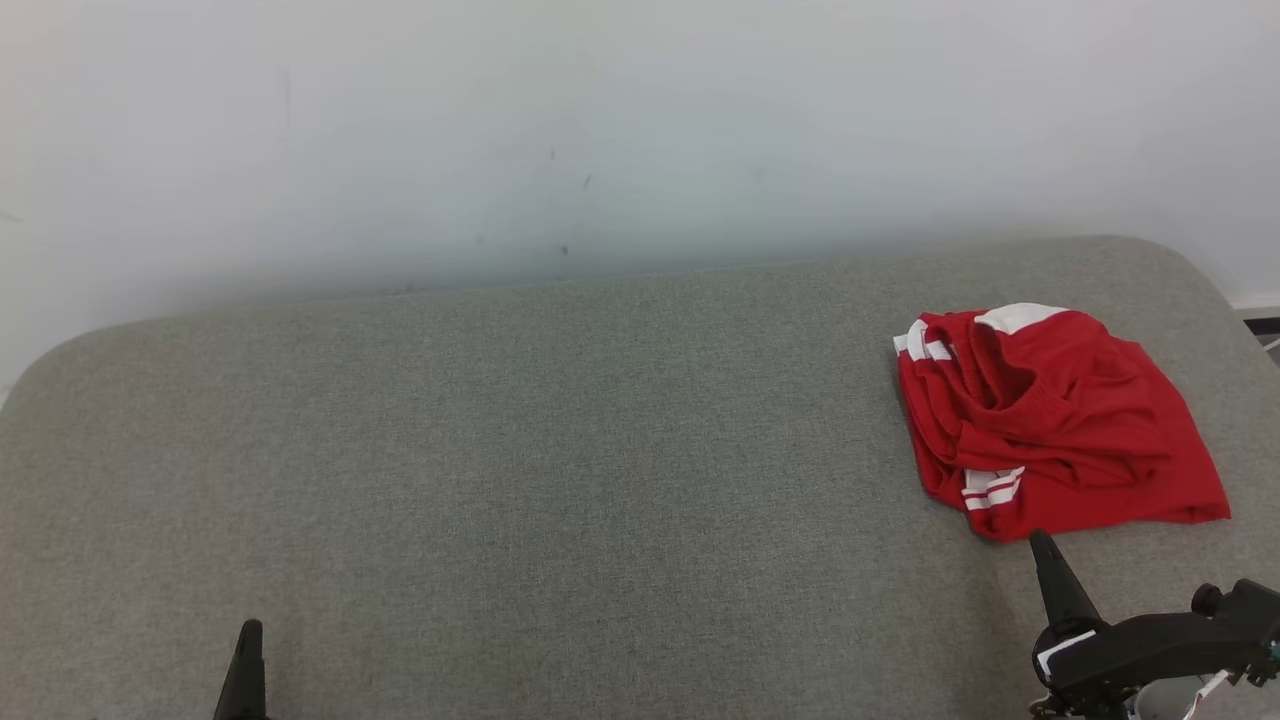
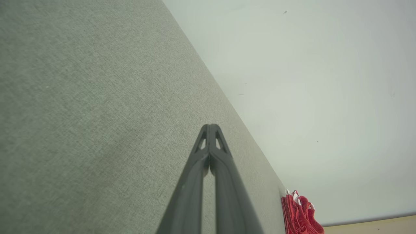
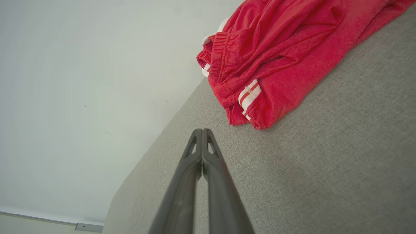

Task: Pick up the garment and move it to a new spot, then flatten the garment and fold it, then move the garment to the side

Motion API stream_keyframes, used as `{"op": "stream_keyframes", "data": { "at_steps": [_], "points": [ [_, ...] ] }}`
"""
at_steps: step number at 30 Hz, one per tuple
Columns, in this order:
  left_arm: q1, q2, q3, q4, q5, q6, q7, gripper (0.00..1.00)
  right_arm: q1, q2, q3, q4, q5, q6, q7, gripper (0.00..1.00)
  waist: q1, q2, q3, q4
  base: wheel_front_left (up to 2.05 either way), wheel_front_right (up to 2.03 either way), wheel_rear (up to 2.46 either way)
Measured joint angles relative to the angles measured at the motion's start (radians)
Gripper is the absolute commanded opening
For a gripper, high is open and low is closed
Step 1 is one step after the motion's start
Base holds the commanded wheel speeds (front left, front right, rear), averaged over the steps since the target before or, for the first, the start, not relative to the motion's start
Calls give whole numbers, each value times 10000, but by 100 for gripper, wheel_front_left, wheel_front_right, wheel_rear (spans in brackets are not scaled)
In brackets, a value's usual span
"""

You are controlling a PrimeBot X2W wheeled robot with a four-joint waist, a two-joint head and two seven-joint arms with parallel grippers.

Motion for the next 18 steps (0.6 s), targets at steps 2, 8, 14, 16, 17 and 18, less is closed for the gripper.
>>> {"op": "stream_keyframes", "data": {
  "at_steps": [2,8,14,16,17,18],
  "points": [
    [-24,-19,46,12,-205,-73,82,0,-6,56,-79,13,234,42,63,0,0,0,9,0,0,0,0],
    [-203,-63,176,21,-907,-102,263,0,-56,178,-286,58,784,176,240,0,0,0,33,1,0,0,0],
    [-257,-119,288,40,-1778,-213,481,0,-201,341,-525,125,1475,326,430,0,0,0,61,4,0,0,0],
    [-362,-130,328,50,-2004,-255,541,0,-201,395,-608,159,1730,389,514,0,0,0,70,4,0,0,0],
    [-400,-136,351,50,-2136,-261,604,0,-201,424,-646,167,1829,395,577,0,0,0,75,4,0,0,0],
    [-407,-144,378,50,-2336,-263,617,0,-202,451,-683,176,1916,430,616,0,0,0,80,5,0,0,0]
  ]
}}
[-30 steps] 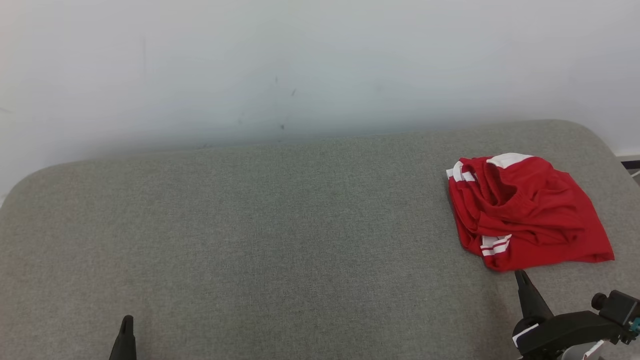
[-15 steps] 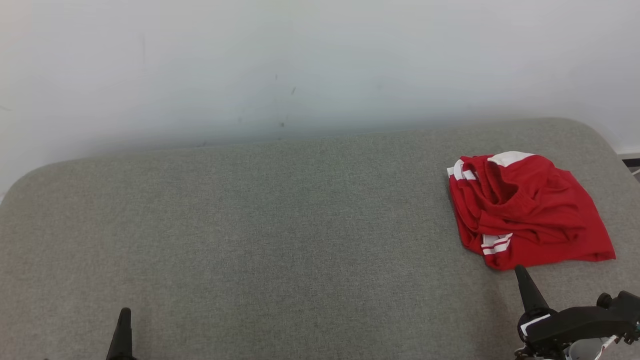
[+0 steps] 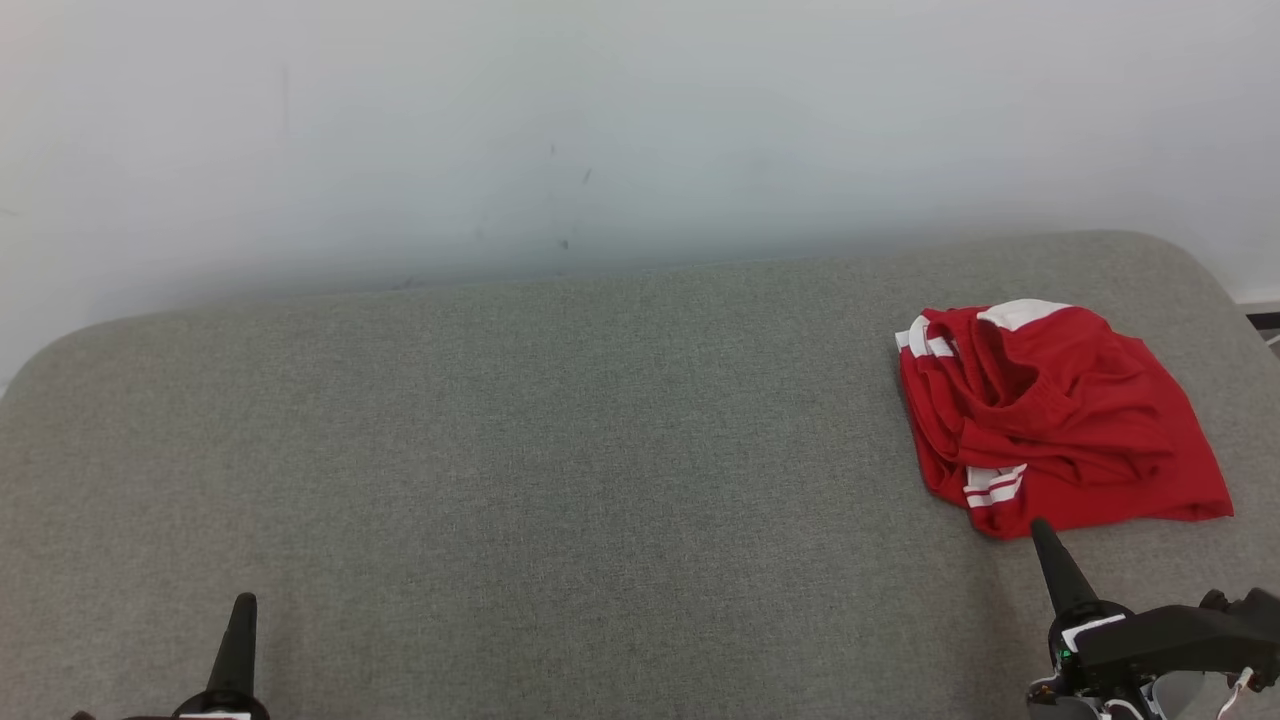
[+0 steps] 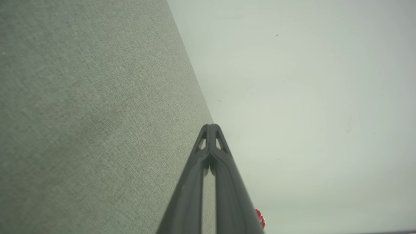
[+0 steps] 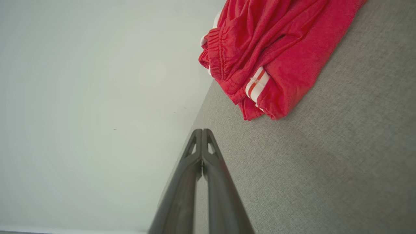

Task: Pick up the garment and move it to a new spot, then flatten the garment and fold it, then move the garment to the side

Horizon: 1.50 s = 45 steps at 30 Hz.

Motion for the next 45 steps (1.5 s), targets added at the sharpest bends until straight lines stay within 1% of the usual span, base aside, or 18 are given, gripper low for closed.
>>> {"op": "stream_keyframes", "data": {
  "at_steps": [9,16,18,24,45],
  "points": [
    [-194,-63,201,33,-1216,-167,339,0,-88,228,-366,59,1057,224,316,0,0,0,42,3,0,0,0],
    [-238,-151,368,84,-2134,-182,571,0,-212,422,-648,90,1822,403,550,0,0,0,74,5,0,0,0],
    [-345,-161,426,100,-2429,-255,633,0,-213,477,-719,104,2033,476,642,0,0,0,83,6,0,0,0],
    [-440,-219,529,125,-3204,-339,836,0,-255,623,-955,138,2704,579,844,0,0,0,109,7,0,0,0],
    [-548,-226,535,130,-3256,-341,836,0,-375,644,-961,144,2778,579,844,0,0,0,109,7,0,0,0]
  ]
}}
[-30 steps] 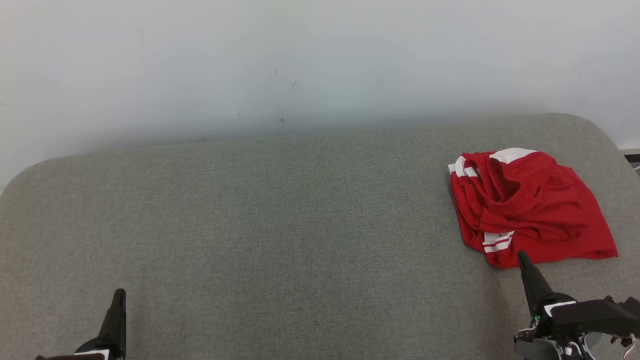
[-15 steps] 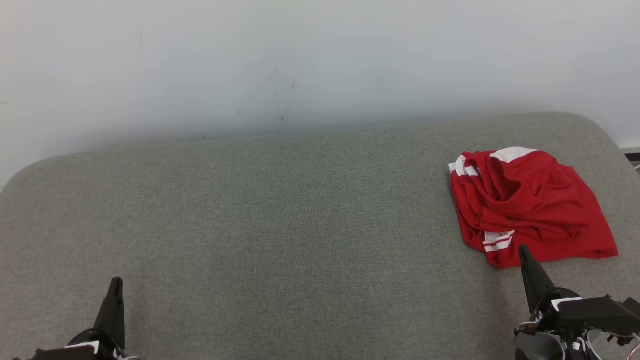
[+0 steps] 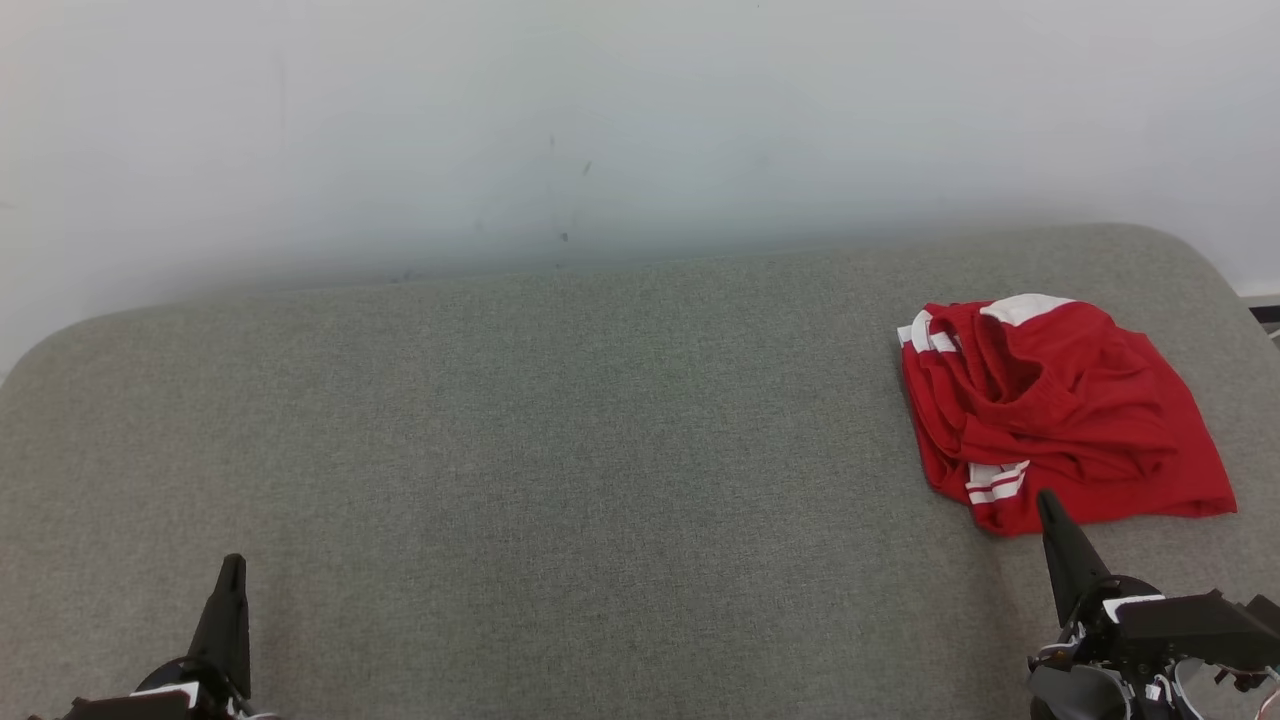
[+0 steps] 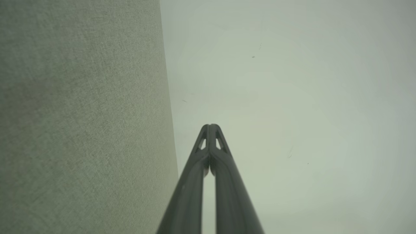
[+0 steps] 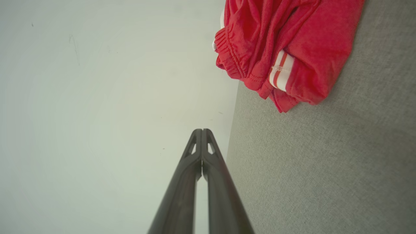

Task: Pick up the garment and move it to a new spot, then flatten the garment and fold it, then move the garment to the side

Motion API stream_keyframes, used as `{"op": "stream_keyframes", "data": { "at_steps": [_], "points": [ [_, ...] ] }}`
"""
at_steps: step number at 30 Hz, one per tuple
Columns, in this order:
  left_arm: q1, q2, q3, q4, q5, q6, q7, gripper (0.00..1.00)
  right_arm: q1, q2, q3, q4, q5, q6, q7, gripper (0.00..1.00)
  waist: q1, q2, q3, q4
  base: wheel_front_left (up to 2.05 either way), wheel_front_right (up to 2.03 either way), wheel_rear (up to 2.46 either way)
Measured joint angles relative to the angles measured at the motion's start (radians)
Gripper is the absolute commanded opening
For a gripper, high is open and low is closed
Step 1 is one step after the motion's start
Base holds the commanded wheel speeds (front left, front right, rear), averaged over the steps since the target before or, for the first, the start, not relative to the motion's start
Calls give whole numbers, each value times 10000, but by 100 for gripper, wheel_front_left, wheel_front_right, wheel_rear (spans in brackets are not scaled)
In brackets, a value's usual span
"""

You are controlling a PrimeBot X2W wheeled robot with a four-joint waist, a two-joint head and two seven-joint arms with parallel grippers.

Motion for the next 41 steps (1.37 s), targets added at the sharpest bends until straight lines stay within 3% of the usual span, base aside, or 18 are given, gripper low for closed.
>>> {"op": "stream_keyframes", "data": {
  "at_steps": [41],
  "points": [
    [0,0,-2,-2,0,0,0,0,0,0,2,0,2,2,-2,0,0,0,0,0,0,0,0]
  ]
}}
